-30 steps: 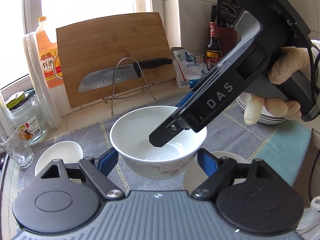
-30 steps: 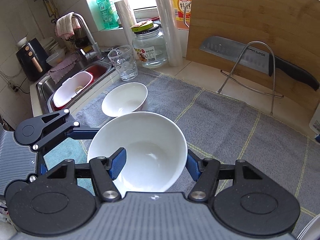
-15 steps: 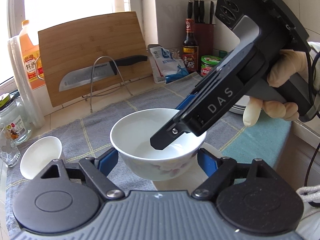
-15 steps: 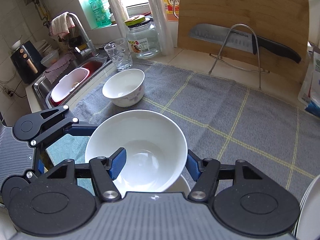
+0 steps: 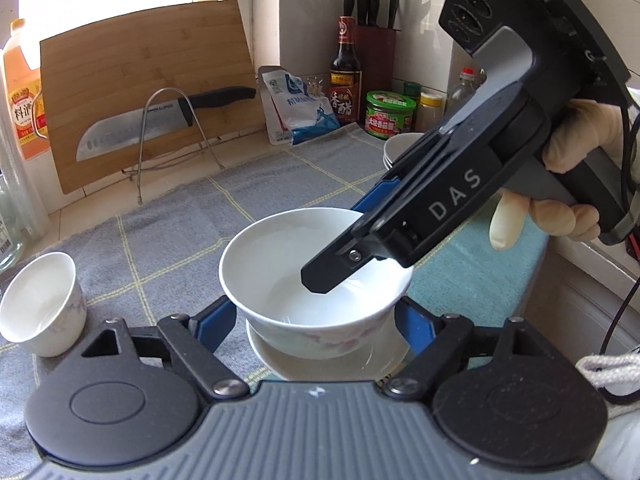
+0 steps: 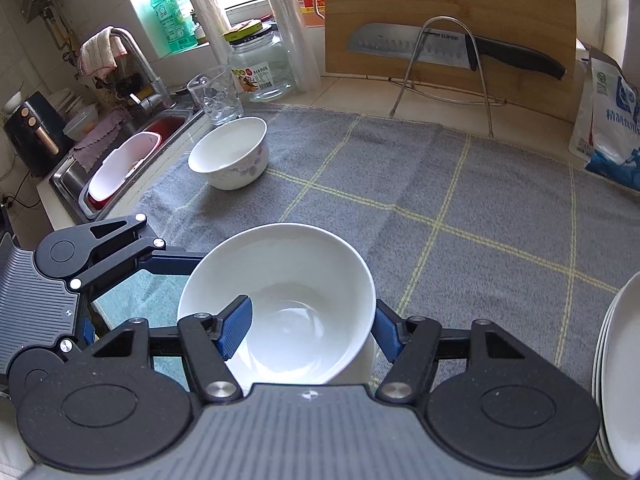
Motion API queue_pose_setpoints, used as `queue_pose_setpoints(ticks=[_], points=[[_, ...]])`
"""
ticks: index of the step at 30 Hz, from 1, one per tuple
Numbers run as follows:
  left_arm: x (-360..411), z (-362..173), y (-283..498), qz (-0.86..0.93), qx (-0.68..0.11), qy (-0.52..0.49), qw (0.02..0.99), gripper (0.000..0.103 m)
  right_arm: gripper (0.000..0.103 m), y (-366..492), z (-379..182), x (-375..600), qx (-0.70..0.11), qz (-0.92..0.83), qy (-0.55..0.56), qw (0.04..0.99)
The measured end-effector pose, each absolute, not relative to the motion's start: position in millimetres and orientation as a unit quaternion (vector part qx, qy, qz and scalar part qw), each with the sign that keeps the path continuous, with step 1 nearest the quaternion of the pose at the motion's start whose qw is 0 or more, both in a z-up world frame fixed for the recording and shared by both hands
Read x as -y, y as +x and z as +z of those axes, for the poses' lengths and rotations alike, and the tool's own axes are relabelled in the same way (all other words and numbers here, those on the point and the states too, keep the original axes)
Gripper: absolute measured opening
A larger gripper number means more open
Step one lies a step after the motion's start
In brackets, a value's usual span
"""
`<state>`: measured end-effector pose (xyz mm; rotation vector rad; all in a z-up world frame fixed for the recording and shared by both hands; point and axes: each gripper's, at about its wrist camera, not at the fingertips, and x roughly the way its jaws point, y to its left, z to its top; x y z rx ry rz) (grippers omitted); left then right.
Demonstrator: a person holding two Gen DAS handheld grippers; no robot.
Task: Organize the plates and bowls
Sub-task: 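Lower the held bowl into the white bowl on the plate with the right tool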
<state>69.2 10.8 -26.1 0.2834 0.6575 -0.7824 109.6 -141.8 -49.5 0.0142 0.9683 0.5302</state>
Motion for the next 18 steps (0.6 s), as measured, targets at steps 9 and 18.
queue_pose_setpoints(ticks=[9, 18], points=[[-9.0, -31.4, 70.4, -0.385, -0.333, 0.137, 0.85, 0.086, 0.07, 108.0, -57.3, 145.2, -0.471, 0.249, 0.014, 0.846], [-9.6, -35.8, 73.3, -0.39, -0.347, 0.133, 0.842, 0.086, 0.07, 108.4, -59.3, 144.5, -0.474, 0.252, 0.012, 0.844]])
